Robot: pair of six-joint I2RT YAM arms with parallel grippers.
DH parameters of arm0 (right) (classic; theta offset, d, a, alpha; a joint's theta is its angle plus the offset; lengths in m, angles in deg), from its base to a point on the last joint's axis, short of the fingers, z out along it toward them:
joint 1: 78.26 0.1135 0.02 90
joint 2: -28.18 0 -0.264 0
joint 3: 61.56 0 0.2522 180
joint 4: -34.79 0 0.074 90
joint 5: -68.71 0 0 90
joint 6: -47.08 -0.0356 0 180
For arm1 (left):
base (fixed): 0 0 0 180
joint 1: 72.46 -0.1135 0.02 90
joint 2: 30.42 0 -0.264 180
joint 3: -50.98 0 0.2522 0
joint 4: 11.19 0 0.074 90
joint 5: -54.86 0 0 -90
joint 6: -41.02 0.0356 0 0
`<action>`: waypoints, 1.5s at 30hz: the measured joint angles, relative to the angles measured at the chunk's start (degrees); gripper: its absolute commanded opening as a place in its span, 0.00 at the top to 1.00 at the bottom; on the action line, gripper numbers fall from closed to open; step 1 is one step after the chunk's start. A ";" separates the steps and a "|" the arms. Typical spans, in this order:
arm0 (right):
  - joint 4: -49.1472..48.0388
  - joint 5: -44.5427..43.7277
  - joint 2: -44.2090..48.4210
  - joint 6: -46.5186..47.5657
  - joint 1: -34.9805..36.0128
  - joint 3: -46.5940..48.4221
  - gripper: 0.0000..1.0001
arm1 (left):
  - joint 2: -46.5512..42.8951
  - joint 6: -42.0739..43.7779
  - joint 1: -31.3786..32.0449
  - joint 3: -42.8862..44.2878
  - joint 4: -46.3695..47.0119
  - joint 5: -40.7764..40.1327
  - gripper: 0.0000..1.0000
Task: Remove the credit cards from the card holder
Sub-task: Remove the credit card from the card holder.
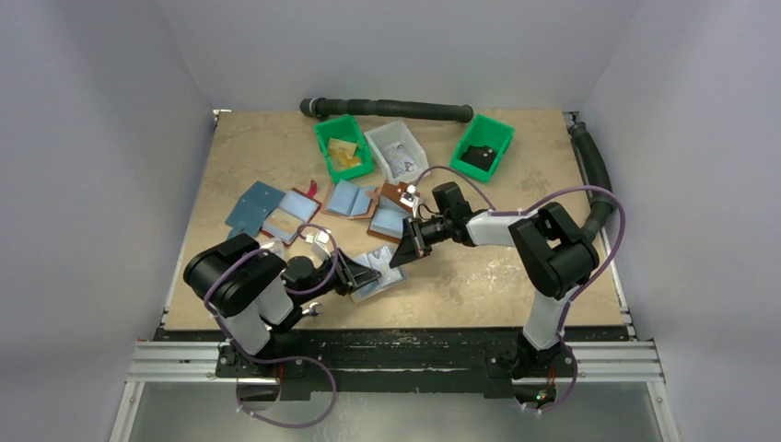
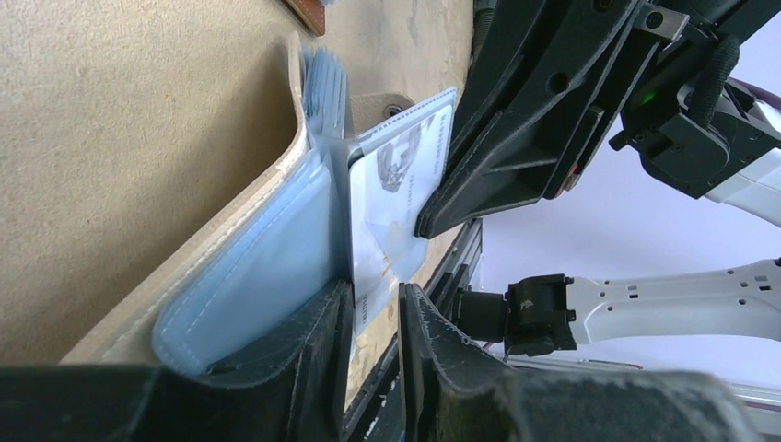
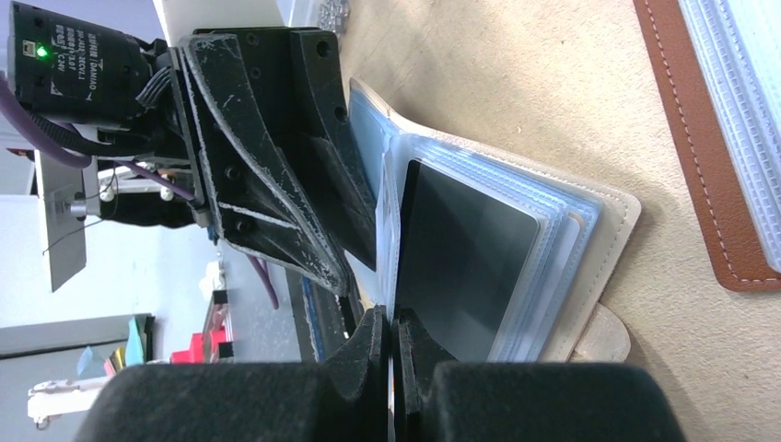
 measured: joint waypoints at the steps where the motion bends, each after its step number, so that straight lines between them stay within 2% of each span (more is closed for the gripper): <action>1: -0.09 0.22 0.00 0.00 0.00 0.00 0.94 | 0.00 0.00 0.00 0.00 -0.07 -0.02 0.75; 7: -0.61 1.62 0.02 -0.04 0.02 0.00 0.95 | 0.46 0.00 0.00 0.00 -0.22 -0.07 0.83; 11: -0.70 1.79 0.02 -0.02 0.04 0.00 0.95 | 0.63 0.04 0.00 0.00 -0.39 -0.28 0.92; 13: -0.70 1.79 0.02 -0.02 0.04 0.00 0.94 | 0.79 0.07 0.00 0.00 -0.48 -0.39 1.00; 14: -0.70 1.79 0.00 0.00 0.04 0.00 0.93 | 0.85 0.07 0.00 0.00 -0.48 -0.42 1.00; 16: -0.68 1.73 0.00 0.04 0.04 0.00 0.86 | 0.94 0.11 0.00 0.00 -0.48 -0.44 1.00; 19: -0.33 1.70 0.02 0.39 0.07 0.17 0.65 | 0.94 0.28 0.00 -0.07 -0.39 -0.46 1.00; 20: 0.04 1.68 0.00 0.57 0.13 0.33 0.61 | 0.94 0.52 0.00 -0.09 0.07 -0.50 1.00; 27: 3.69 1.05 0.00 4.22 1.20 2.36 0.44 | 0.44 3.26 -0.87 -1.81 1.53 -1.05 1.00; 39: 6.88 -4.98 0.00 7.65 0.92 2.69 0.43 | -2.67 6.34 -2.75 -2.49 1.46 0.85 1.00; 42: 7.67 -6.08 0.00 8.63 0.52 2.95 0.43 | -5.66 7.72 -3.06 -2.49 0.22 1.62 1.00; 45: 8.39 -5.70 0.00 9.70 -0.09 3.43 0.43 | -11.23 10.49 -3.06 -2.49 -5.18 2.14 1.00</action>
